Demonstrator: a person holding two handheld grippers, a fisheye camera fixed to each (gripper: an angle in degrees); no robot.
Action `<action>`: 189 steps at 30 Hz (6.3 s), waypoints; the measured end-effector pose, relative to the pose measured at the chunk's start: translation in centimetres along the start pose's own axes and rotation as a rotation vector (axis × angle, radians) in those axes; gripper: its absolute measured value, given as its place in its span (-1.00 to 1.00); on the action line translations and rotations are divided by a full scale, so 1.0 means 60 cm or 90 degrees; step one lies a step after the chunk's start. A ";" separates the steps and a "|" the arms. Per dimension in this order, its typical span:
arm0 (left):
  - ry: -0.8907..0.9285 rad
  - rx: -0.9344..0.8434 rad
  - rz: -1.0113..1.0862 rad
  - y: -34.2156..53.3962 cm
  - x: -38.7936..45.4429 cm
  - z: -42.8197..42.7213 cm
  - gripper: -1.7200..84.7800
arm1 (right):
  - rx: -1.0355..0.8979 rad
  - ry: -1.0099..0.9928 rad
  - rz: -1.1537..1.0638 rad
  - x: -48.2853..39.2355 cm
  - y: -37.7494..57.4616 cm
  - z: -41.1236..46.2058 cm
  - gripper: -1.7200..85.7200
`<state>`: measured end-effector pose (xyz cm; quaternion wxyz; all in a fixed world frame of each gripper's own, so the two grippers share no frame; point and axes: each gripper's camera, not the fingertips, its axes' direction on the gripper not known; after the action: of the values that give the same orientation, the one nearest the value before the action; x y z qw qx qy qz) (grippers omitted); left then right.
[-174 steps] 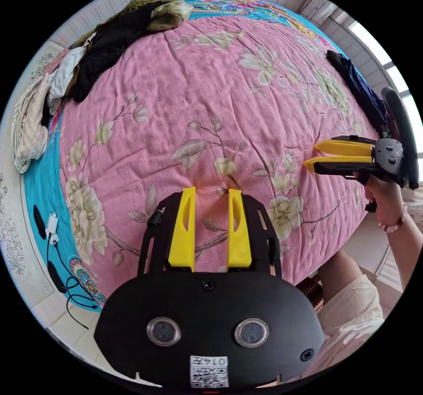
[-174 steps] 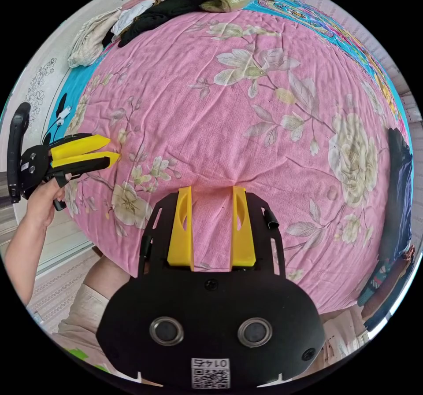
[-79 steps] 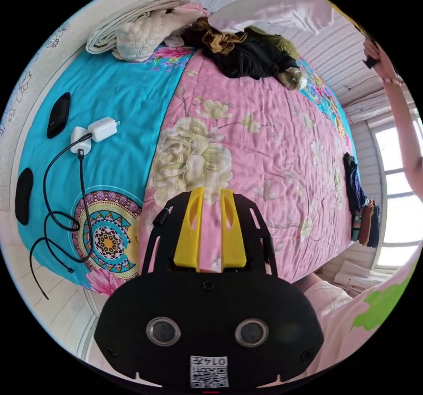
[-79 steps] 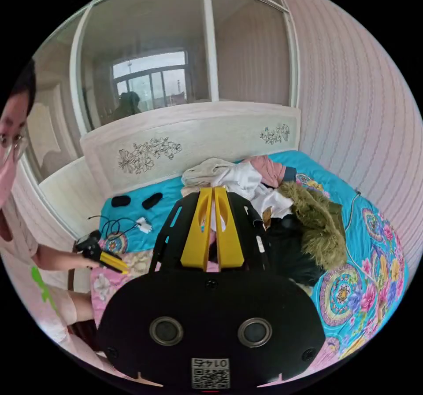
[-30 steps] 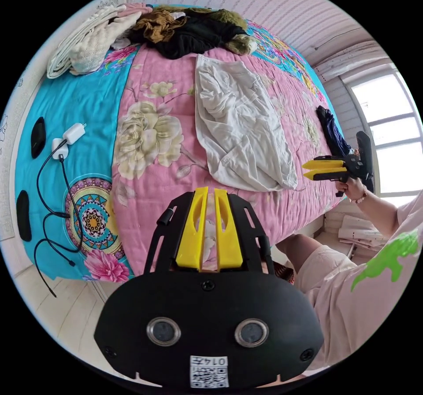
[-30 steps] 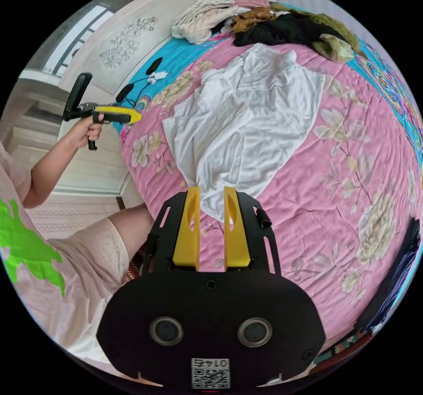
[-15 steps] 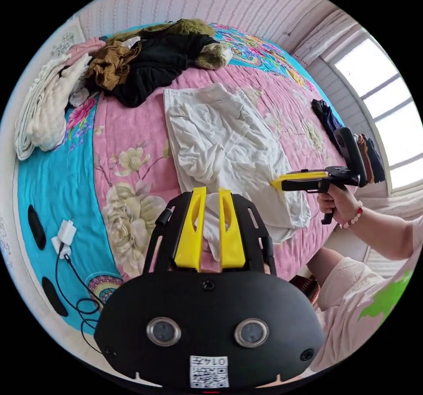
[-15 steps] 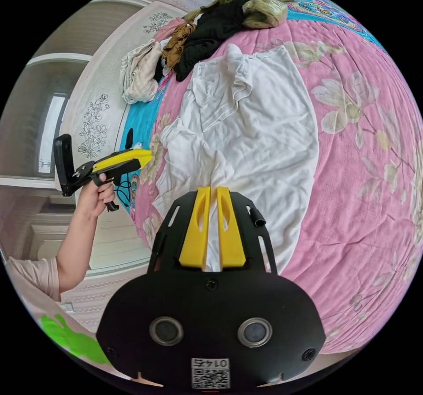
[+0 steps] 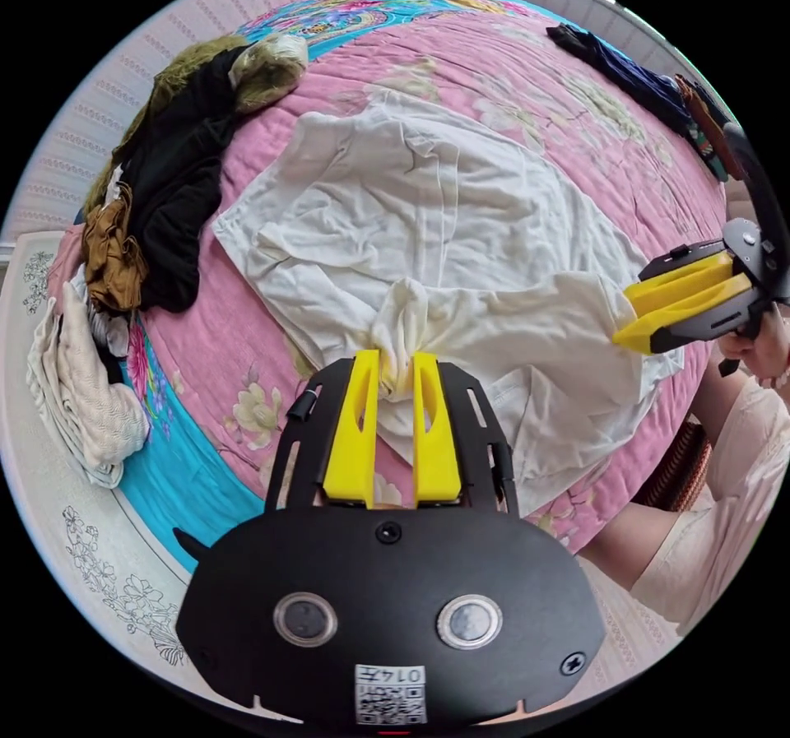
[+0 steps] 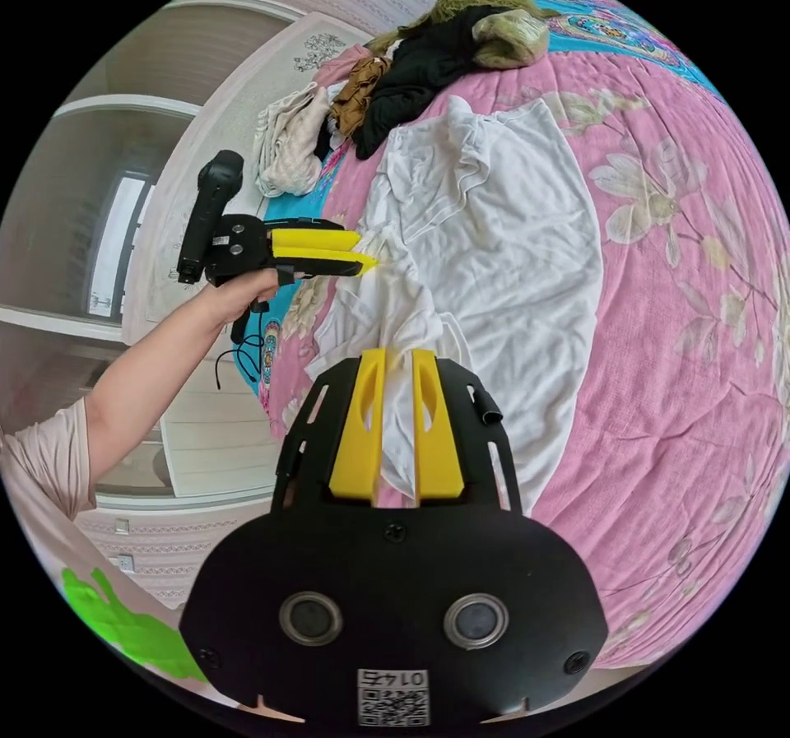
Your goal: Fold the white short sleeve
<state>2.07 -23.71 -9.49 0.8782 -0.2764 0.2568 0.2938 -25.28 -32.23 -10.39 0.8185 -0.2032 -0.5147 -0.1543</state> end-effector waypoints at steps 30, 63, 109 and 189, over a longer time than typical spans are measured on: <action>-0.093 0.192 0.453 -0.422 0.409 -0.101 -0.95 | 0.382 0.028 0.188 0.244 0.469 -0.538 -0.95; 0.029 -0.001 -0.196 -0.026 0.152 0.184 -0.80 | 0.293 -0.018 0.433 0.473 0.777 -0.605 -0.90; 0.375 0.169 0.092 -0.099 0.240 0.225 -0.85 | 0.164 -0.045 0.412 0.456 0.897 -0.724 -0.95; 0.181 0.060 0.161 -0.310 0.275 0.284 -0.85 | 0.208 -0.103 0.518 0.510 0.849 -0.868 -0.83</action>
<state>30.70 -19.22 -1.22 0.8012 -0.2396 0.4244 0.3473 51.81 -14.87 -11.70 0.7908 -0.2689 -0.4732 0.2799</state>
